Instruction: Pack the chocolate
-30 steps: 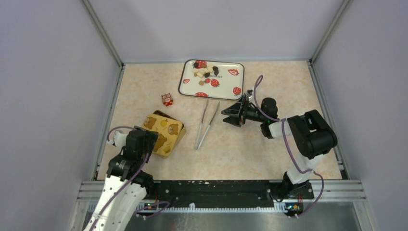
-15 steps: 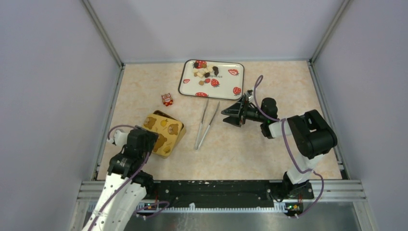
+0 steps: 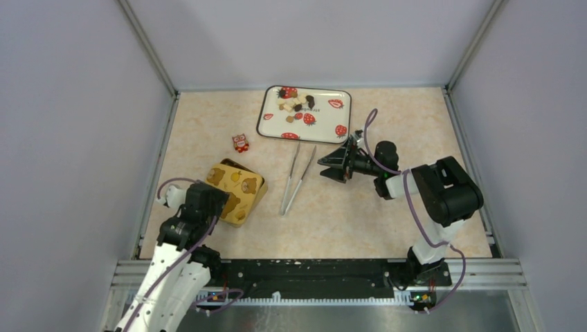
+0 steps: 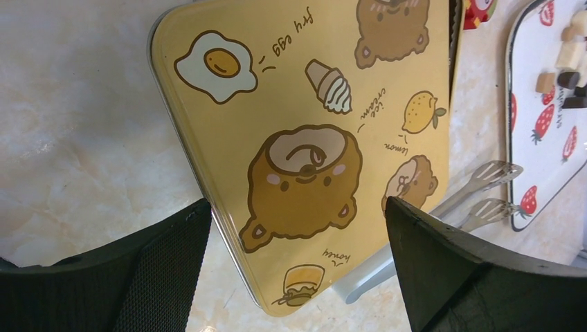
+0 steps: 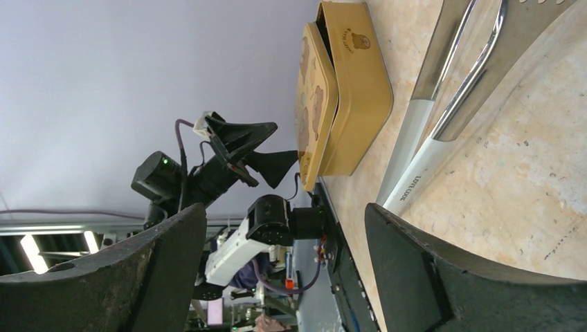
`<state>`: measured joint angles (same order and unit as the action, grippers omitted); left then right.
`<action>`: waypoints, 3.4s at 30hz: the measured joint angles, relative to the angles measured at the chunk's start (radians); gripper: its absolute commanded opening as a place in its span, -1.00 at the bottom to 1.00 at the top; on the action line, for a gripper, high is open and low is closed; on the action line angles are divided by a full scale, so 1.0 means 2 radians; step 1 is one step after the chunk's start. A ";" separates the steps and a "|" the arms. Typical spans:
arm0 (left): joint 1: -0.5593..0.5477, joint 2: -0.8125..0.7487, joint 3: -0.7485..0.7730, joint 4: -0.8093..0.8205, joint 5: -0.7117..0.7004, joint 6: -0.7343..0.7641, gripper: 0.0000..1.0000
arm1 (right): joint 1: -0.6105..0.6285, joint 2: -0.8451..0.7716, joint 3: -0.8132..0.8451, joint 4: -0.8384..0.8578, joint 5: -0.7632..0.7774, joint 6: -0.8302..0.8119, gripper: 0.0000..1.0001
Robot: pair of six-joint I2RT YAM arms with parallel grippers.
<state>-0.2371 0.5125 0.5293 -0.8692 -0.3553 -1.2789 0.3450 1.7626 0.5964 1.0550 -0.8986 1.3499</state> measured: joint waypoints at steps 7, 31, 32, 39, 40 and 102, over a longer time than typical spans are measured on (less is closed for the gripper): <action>0.000 0.028 0.000 0.014 0.000 0.008 0.98 | 0.000 0.000 0.000 0.000 0.000 0.002 0.64; 0.000 0.075 -0.007 0.080 -0.024 0.040 0.98 | 0.017 0.000 0.001 -0.012 0.003 -0.008 0.63; 0.000 0.074 -0.006 0.076 -0.024 0.040 0.98 | 0.021 0.000 0.003 -0.022 0.005 -0.016 0.63; 0.000 0.053 0.017 0.025 -0.035 0.040 0.97 | 0.078 -0.001 0.157 -0.321 0.091 -0.201 0.60; 0.000 0.052 0.020 0.022 -0.038 0.041 0.97 | 0.089 0.001 0.194 -0.368 0.112 -0.233 0.56; 0.200 0.204 0.056 0.121 0.141 0.228 0.97 | 0.232 0.292 0.668 -0.682 0.211 -0.451 0.02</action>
<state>0.1623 0.9211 0.6407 -0.6277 -0.0727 -0.8238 0.8085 2.3463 1.9324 -0.3099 -0.4774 0.4484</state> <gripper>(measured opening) 0.987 0.511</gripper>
